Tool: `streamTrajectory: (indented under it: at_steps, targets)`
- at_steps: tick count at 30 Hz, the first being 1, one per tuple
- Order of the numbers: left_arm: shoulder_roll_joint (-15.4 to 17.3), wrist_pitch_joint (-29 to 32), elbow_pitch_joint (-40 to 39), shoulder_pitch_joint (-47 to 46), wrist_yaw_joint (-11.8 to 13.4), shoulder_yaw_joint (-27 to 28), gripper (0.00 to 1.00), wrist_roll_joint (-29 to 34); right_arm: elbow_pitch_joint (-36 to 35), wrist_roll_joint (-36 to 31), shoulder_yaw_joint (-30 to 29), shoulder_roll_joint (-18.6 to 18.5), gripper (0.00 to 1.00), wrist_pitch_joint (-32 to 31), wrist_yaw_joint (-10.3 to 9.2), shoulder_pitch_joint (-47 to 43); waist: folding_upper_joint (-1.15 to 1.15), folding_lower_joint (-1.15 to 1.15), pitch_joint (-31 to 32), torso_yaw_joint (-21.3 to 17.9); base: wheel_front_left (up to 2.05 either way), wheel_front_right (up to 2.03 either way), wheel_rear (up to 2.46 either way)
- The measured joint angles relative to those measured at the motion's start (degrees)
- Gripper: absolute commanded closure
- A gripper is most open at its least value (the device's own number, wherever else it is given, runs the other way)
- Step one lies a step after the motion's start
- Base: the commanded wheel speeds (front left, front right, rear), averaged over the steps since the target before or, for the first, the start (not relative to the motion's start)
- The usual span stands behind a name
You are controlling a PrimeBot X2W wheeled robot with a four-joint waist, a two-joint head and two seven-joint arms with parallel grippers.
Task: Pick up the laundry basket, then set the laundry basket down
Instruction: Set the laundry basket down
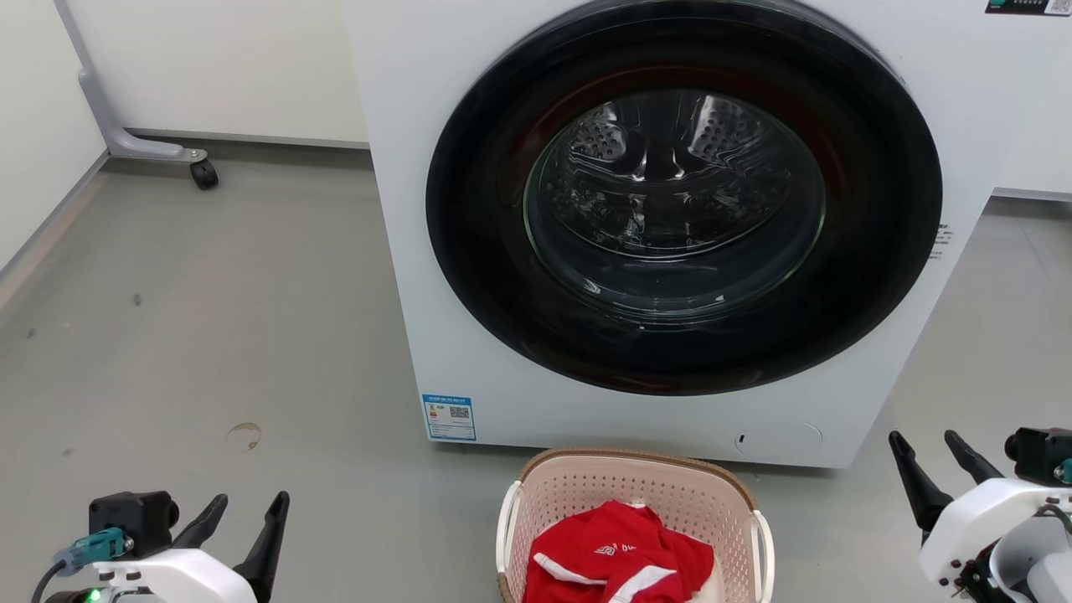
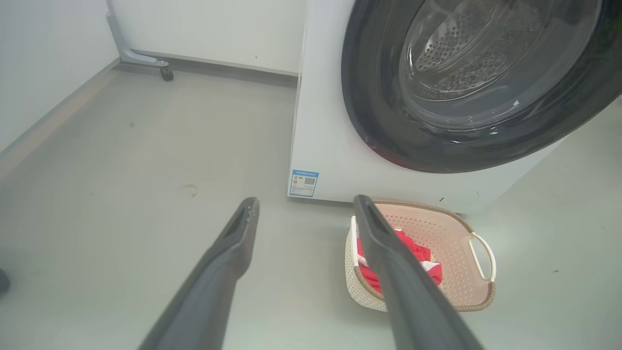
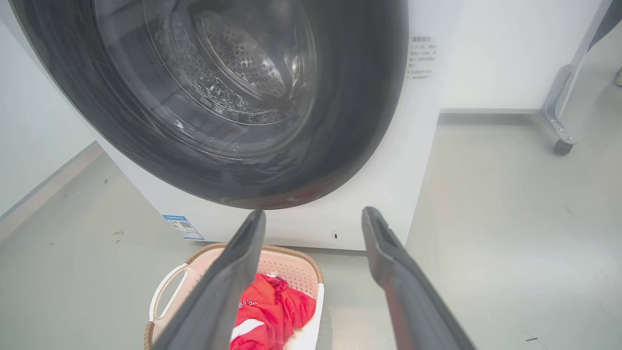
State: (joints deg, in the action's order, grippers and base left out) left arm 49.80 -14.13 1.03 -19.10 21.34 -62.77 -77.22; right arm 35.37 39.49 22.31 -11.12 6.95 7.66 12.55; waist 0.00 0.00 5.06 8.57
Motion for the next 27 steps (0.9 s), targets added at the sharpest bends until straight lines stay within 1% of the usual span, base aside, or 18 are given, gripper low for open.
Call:
streamTrajectory:
  at_steps: [4,11,21,27]
  targets:
    - [0.0,0.0,0.1,-0.3,-0.9,0.0,0.00,0.6,-1.3,-1.7,-1.6,0.7,0.00,-1.2,-0.01,-1.4,0.00,0.00,-0.1,0.0,0.00,0.00,0.00]
    - [0.2,0.0,0.3,-0.5,-0.9,0.3,0.00,0.6,-3.7,-3.7,-4.4,1.5,0.00,-3.0,-0.01,-2.8,0.00,0.00,-0.3,-0.2,0.00,0.00,0.00]
    - [0.5,0.6,0.0,-1.0,0.6,1.1,0.00,-0.4,-6.6,-5.8,-8.0,2.9,0.00,-5.4,-0.01,-5.0,0.00,0.00,-0.4,-0.2,0.00,0.00,0.00]
    - [0.7,0.6,0.0,-0.9,0.6,1.4,0.00,-0.5,-8.2,-6.6,-9.2,3.4,0.00,-6.0,-0.01,-6.0,0.00,0.00,-0.3,-0.1,0.00,0.00,0.00]
